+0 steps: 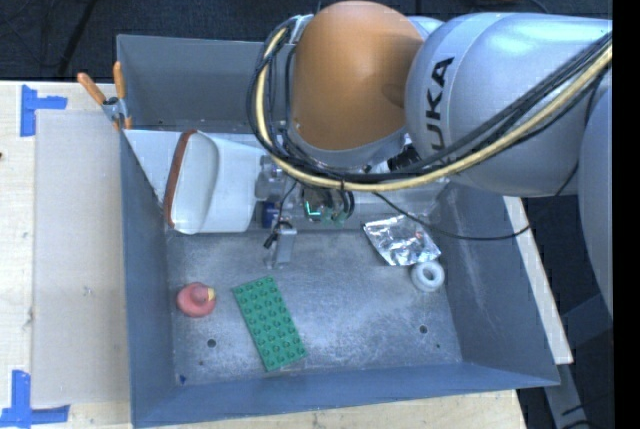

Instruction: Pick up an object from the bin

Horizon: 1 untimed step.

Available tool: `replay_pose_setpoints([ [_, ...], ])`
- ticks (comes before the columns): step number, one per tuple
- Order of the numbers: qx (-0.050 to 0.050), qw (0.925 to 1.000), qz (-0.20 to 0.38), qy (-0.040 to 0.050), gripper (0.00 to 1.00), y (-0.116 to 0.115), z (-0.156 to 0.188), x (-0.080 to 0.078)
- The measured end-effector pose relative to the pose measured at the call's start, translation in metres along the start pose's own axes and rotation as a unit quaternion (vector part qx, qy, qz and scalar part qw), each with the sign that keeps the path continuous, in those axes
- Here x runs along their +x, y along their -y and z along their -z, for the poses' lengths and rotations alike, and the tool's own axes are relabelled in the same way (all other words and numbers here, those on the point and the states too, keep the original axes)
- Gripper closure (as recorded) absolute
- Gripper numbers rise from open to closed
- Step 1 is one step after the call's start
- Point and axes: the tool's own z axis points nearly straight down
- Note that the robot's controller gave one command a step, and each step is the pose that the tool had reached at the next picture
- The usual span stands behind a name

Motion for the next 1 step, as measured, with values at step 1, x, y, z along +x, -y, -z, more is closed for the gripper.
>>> replay_pose_setpoints([
  [1,0.0,0.9994,0.035,-0.0009,0.0,-0.07,-0.173,0.0496],
])
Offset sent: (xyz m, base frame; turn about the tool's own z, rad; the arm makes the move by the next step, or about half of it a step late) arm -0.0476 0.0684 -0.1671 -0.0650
